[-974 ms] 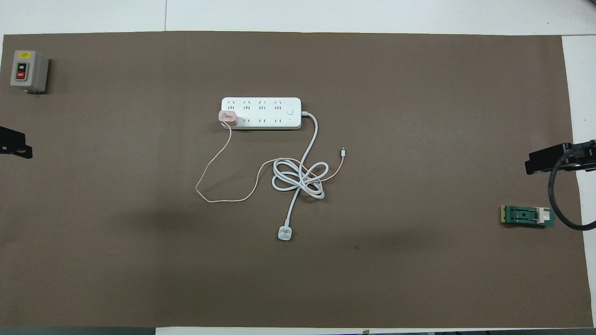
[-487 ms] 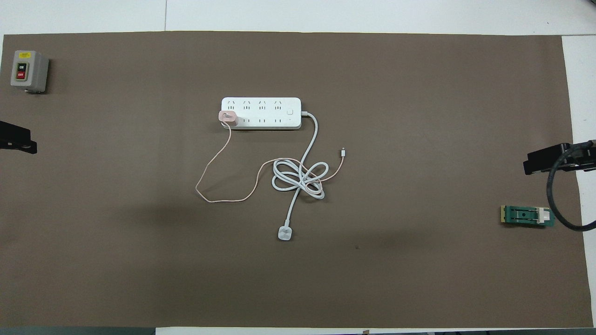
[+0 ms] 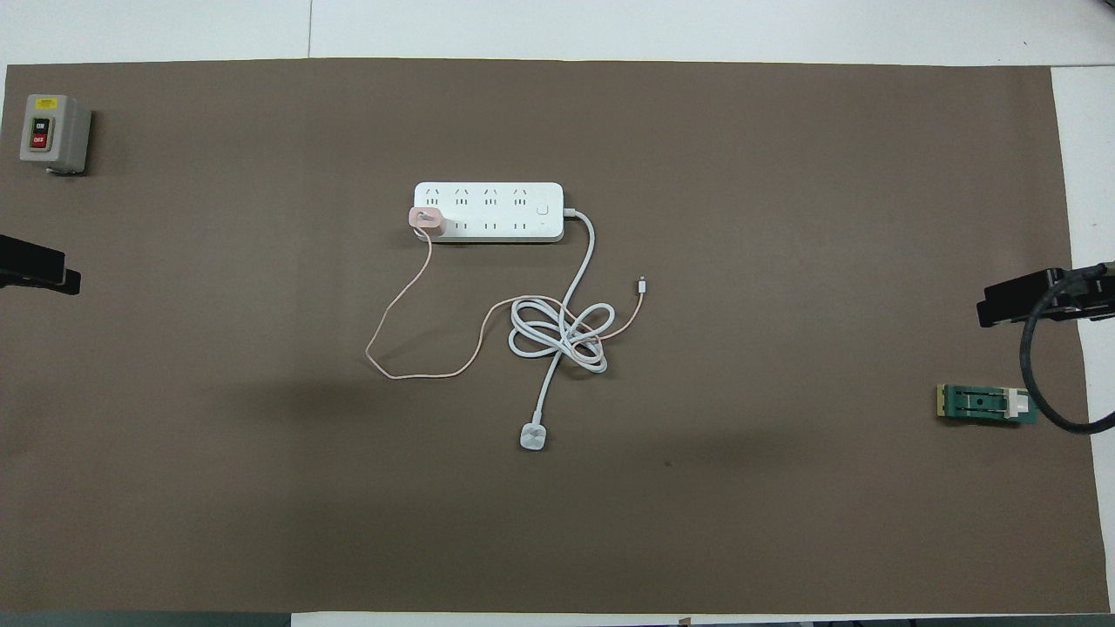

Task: Plug charger into power strip

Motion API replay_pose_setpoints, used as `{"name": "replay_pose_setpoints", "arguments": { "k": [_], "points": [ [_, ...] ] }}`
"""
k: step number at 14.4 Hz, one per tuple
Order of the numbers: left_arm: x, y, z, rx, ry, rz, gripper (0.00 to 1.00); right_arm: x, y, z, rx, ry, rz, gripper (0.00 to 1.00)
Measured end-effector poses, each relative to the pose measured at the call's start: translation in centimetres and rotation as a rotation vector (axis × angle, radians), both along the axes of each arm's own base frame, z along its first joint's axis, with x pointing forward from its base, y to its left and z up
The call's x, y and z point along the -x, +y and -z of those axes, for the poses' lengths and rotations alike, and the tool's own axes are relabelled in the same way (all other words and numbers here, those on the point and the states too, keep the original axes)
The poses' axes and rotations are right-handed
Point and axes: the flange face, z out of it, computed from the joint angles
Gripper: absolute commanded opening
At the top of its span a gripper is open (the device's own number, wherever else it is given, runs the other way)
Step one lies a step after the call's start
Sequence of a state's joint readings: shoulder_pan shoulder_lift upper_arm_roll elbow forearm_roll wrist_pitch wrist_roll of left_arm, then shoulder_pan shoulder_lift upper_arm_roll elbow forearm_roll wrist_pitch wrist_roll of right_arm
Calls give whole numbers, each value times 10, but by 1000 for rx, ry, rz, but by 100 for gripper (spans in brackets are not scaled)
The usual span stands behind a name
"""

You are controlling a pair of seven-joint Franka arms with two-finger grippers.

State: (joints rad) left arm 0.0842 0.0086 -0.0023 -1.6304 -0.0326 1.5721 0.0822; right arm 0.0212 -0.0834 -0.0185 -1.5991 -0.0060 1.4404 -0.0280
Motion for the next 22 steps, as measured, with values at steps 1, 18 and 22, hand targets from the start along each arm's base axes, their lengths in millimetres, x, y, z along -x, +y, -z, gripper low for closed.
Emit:
{"name": "replay_pose_setpoints", "arguments": {
  "k": [1, 18, 22],
  "points": [
    [0, -1, 0, 0, 3, -9, 100, 0, 0, 0, 0, 0, 0, 100],
    [9, -30, -3, -58, 25, 15, 100, 0, 1, 0, 0, 0, -1, 100],
    [9, -29, -3, -58, 24, 12, 100, 0, 1, 0, 0, 0, -1, 100]
  ]
}}
